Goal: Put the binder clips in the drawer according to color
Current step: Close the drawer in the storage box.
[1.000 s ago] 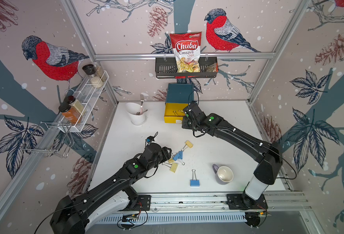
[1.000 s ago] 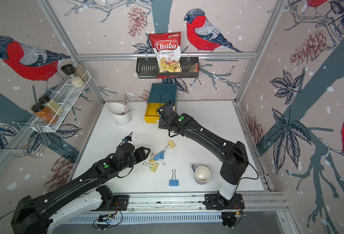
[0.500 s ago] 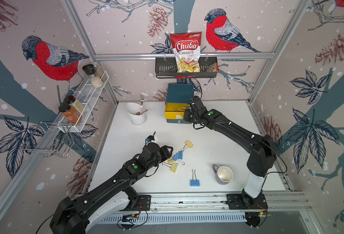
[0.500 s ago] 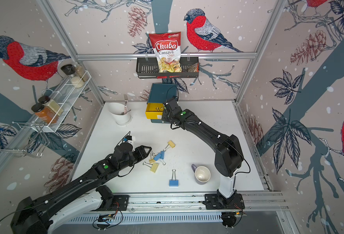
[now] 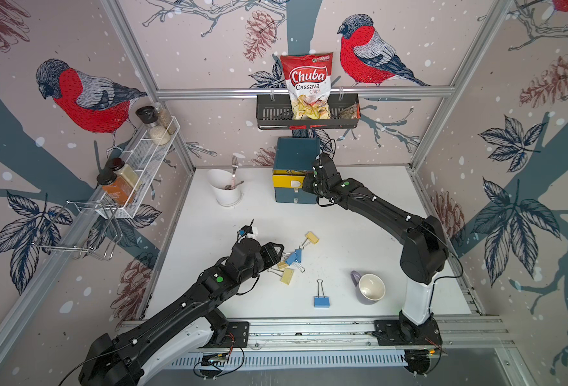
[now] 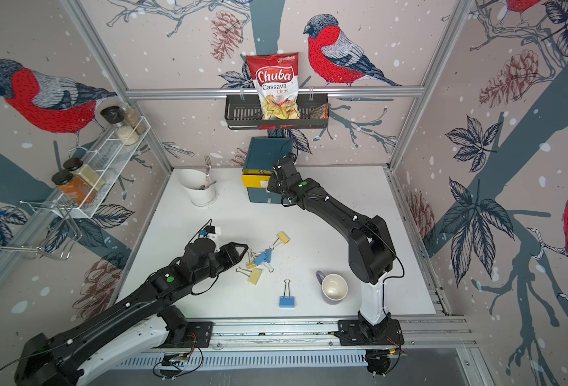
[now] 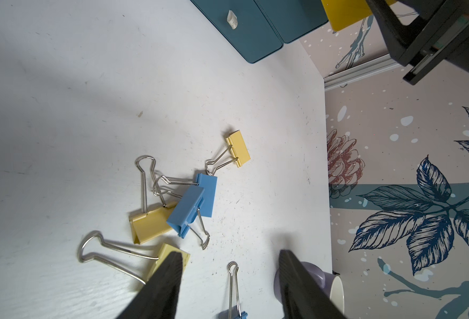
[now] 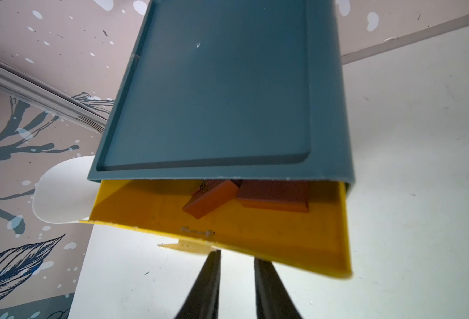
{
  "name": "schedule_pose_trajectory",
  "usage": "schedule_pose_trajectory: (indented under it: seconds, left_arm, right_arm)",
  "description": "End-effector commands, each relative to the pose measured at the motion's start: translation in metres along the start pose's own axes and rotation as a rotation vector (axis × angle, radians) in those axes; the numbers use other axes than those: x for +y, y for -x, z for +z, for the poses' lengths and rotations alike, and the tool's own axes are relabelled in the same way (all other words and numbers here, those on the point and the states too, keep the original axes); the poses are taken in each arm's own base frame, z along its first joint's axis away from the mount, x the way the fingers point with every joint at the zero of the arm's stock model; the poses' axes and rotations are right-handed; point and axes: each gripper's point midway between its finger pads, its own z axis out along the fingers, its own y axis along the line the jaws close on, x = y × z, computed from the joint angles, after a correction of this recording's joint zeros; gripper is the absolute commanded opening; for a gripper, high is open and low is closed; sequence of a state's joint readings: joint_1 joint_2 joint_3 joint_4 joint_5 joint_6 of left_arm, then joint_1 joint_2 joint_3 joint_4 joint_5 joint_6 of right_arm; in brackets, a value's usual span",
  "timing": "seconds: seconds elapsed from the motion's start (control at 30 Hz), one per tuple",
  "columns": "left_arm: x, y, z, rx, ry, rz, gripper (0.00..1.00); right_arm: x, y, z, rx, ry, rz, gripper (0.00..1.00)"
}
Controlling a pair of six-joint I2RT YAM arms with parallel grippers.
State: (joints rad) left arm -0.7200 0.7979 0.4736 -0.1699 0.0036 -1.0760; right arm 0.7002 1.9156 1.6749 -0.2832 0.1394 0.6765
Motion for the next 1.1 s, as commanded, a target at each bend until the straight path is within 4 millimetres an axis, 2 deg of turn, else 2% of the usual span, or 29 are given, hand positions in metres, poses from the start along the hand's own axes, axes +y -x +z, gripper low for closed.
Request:
schedule_pose_trajectory:
  seconds: [0.0, 0.43, 1.07]
  left_arm:
    - [0.002, 0.000, -0.001, 0.001, 0.005, -0.003, 0.60]
    - [0.000, 0.000, -0.004, 0.000, 0.000, 0.002, 0.60]
    - [0.003, 0.001, -0.010, -0.010, 0.002, 0.000, 0.60]
  right_arm:
    - [0.009, 0.016, 0.001, -0.076, 0.041, 0.018, 0.28]
    - [0.004, 0.018, 0.017, -0.103, 0.053, 0.100, 0.28]
    - [0.006, 0.021, 0.026, -0.124, 0.103, 0.172, 0.32]
